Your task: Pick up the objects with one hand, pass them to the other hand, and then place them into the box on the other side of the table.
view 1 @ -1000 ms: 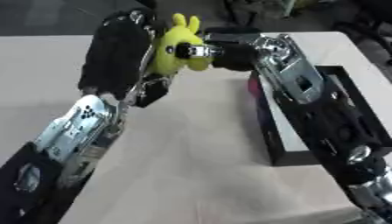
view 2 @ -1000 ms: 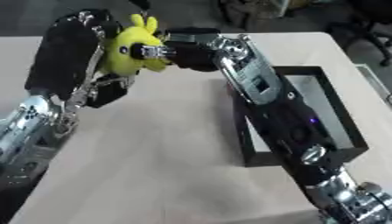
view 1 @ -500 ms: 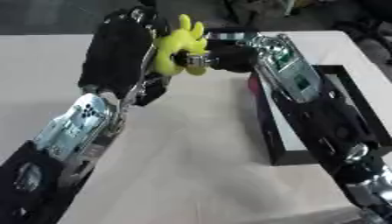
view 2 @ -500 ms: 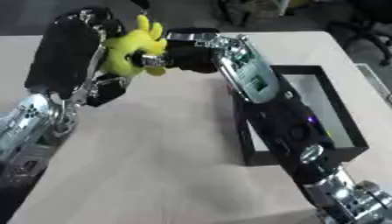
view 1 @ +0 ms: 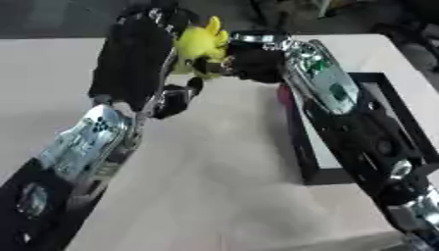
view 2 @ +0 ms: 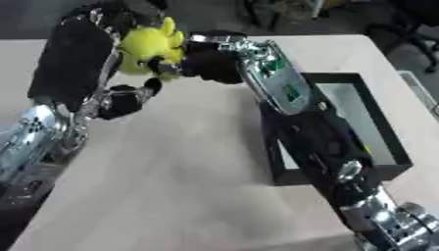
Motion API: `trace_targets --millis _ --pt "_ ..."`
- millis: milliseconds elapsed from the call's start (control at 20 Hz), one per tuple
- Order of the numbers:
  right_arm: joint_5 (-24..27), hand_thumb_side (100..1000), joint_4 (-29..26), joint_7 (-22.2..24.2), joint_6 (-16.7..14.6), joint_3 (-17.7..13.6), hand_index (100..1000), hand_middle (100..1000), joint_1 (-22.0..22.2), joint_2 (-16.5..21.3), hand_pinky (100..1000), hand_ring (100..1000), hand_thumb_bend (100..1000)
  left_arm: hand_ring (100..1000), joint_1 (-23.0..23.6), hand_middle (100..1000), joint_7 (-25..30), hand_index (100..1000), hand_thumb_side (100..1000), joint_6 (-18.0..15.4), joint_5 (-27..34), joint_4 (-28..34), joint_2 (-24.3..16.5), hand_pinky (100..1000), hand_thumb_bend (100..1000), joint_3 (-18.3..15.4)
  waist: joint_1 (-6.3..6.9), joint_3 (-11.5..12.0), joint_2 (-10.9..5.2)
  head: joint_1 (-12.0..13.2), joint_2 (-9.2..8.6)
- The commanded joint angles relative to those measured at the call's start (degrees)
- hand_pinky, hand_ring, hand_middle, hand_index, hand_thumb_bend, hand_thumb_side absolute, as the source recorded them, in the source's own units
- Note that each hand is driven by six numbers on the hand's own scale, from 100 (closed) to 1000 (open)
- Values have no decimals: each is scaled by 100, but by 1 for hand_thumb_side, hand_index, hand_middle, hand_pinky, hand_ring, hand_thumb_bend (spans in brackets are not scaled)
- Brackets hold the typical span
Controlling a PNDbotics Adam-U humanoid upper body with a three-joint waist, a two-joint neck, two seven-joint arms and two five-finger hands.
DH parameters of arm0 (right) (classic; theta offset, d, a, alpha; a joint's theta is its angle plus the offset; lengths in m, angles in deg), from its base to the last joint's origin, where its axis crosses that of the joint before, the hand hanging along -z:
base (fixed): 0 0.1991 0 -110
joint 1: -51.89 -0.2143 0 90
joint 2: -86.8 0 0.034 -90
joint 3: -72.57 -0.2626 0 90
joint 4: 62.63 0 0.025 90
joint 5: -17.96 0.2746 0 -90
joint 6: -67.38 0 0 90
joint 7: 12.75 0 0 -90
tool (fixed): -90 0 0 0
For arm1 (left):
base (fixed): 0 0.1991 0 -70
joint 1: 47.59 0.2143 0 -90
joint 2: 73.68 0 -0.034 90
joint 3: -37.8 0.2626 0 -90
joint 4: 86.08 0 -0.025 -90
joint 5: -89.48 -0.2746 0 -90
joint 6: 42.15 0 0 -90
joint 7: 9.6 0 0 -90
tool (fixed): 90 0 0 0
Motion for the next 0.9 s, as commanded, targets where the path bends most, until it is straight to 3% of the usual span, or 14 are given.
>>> trace_targets --millis 50,200,750,900 --pt "173 382 -70 -63 127 -54 765 1000 -80 74 1000 1000 100 734 -73 675 20 854 100 73 -85 145 -52 776 855 -65 33 -13 -215 -34 -20" --pt "264 344 -99 -128 221 -66 736 1000 -71 90 1000 1000 100 747 -21 693 50 873 173 157 -51 179 -131 783 867 -120 60 -10 -221 -62 -19" --pt "547 272 -191 -372 376 -108 699 1000 -28 129 1000 1000 100 753 87 702 11 882 263 279 98 339 -339 791 872 -222 110 -17 -213 -211 -30" --pt "661 260 -221 -483 394 -152 700 1000 -2 139 1000 1000 100 757 115 706 15 887 325 299 170 446 -459 793 894 -261 135 -10 -212 -221 -10"
